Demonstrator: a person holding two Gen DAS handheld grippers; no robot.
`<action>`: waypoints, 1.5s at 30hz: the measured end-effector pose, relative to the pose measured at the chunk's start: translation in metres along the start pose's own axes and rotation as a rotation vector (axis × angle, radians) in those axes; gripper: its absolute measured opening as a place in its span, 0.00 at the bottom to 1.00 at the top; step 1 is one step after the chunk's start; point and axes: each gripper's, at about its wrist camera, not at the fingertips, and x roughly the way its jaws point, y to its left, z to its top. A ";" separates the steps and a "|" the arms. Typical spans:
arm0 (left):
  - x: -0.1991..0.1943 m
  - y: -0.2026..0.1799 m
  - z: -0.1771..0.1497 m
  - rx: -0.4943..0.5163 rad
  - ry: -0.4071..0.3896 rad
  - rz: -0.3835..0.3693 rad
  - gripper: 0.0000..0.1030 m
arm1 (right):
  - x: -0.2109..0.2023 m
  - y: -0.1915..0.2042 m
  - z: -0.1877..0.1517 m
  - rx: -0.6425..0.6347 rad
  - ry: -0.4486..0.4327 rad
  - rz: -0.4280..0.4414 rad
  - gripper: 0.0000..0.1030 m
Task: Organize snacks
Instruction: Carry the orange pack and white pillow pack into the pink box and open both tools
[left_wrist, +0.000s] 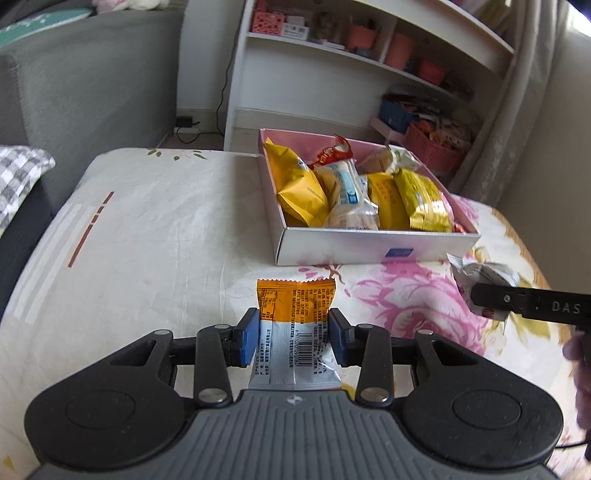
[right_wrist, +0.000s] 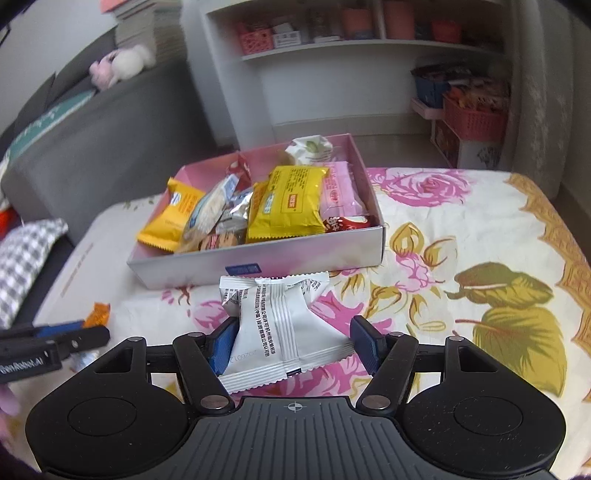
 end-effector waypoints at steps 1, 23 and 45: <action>0.000 -0.001 0.002 -0.012 -0.003 -0.005 0.35 | -0.001 -0.001 0.002 0.020 -0.001 0.009 0.64; 0.022 -0.020 0.052 0.048 -0.123 0.004 0.35 | 0.027 0.014 0.070 0.176 -0.157 0.109 0.64; 0.099 -0.033 0.109 0.105 -0.174 0.030 0.35 | 0.090 -0.006 0.107 0.148 -0.243 0.141 0.64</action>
